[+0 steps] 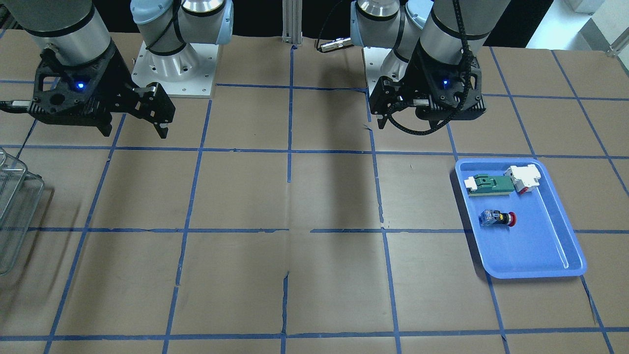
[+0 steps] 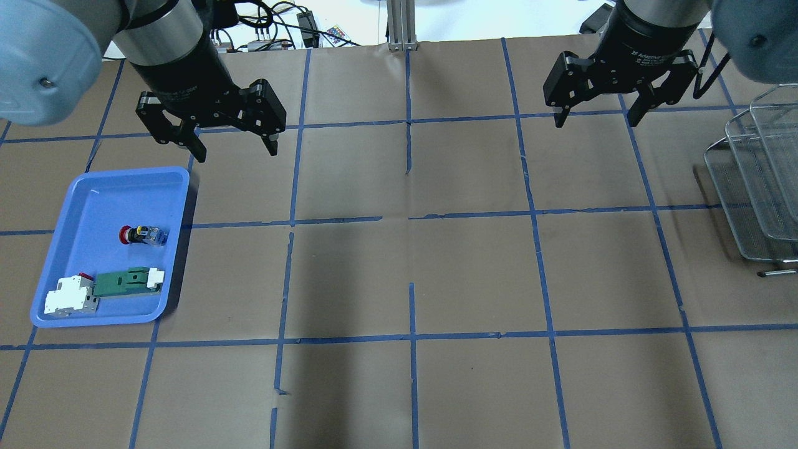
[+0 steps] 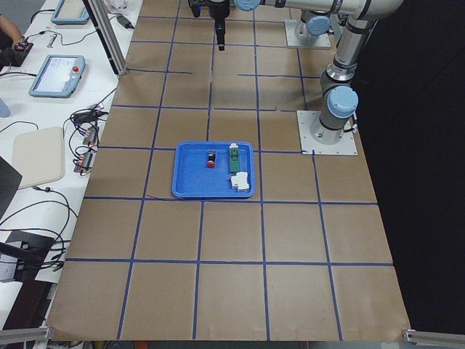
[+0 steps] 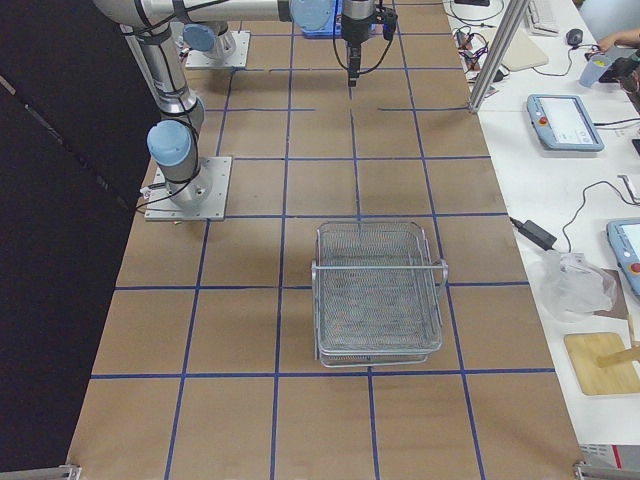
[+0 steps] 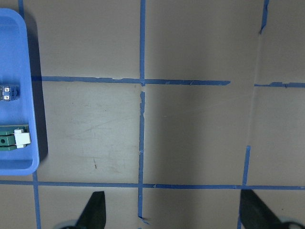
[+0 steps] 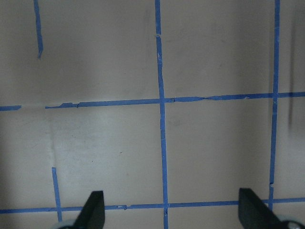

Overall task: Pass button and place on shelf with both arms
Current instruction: 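Move the left gripper down toward the red push button in the blue tray, then grasp the red push button by its cap with the left gripper, then lift the button and carry it to the table center while the right gripper approaches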

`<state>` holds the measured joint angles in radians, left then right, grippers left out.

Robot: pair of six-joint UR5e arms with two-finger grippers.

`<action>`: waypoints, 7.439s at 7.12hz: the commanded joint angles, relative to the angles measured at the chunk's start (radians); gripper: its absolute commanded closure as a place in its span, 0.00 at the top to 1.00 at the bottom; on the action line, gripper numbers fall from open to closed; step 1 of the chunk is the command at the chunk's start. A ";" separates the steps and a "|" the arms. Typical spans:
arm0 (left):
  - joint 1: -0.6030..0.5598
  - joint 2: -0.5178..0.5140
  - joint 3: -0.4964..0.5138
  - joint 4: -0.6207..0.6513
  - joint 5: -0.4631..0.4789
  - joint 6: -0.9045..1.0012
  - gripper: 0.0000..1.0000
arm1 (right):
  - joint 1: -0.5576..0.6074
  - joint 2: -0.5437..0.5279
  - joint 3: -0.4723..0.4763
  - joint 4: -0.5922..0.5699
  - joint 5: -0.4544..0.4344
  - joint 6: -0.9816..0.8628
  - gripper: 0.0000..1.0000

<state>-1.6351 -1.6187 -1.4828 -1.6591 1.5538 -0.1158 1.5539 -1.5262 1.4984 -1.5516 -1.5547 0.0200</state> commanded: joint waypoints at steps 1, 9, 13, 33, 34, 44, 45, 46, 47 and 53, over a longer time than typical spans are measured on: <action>0.012 -0.003 -0.001 0.001 -0.003 0.008 1.00 | 0.000 0.000 0.002 0.001 -0.001 0.000 1.00; 0.501 -0.107 -0.025 0.035 -0.004 1.275 1.00 | 0.002 -0.002 0.005 0.007 0.002 0.035 1.00; 0.588 -0.223 -0.199 0.465 0.037 1.921 1.00 | 0.003 0.000 0.008 0.005 0.002 0.035 1.00; 0.646 -0.331 -0.355 0.682 0.026 2.300 0.00 | 0.003 0.006 0.008 -0.073 -0.010 0.012 1.00; 0.632 -0.293 -0.346 0.612 0.017 2.297 0.00 | 0.005 0.000 0.008 -0.073 0.002 0.017 1.00; -0.004 -0.138 0.088 0.021 -0.171 1.554 0.00 | -0.011 -0.051 -0.026 -0.074 0.405 -0.559 1.00; -0.058 -0.136 0.090 0.024 -0.213 1.407 0.00 | -0.012 -0.049 -0.011 -0.071 0.444 -0.744 0.99; -0.101 -0.138 0.098 0.031 -0.216 1.362 0.00 | -0.012 -0.049 -0.009 -0.064 0.453 -0.870 0.99; -0.135 -0.139 0.116 0.030 -0.218 1.351 0.00 | -0.012 -0.051 -0.007 -0.059 0.455 -1.009 0.99; -0.224 -0.122 0.128 0.033 -0.244 1.280 0.00 | -0.035 -0.117 0.051 0.166 0.573 -1.685 0.98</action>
<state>-1.8478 -1.7466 -1.3545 -1.6259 1.3108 1.1767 1.5336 -1.6366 1.5475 -1.4772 -1.0022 -1.5216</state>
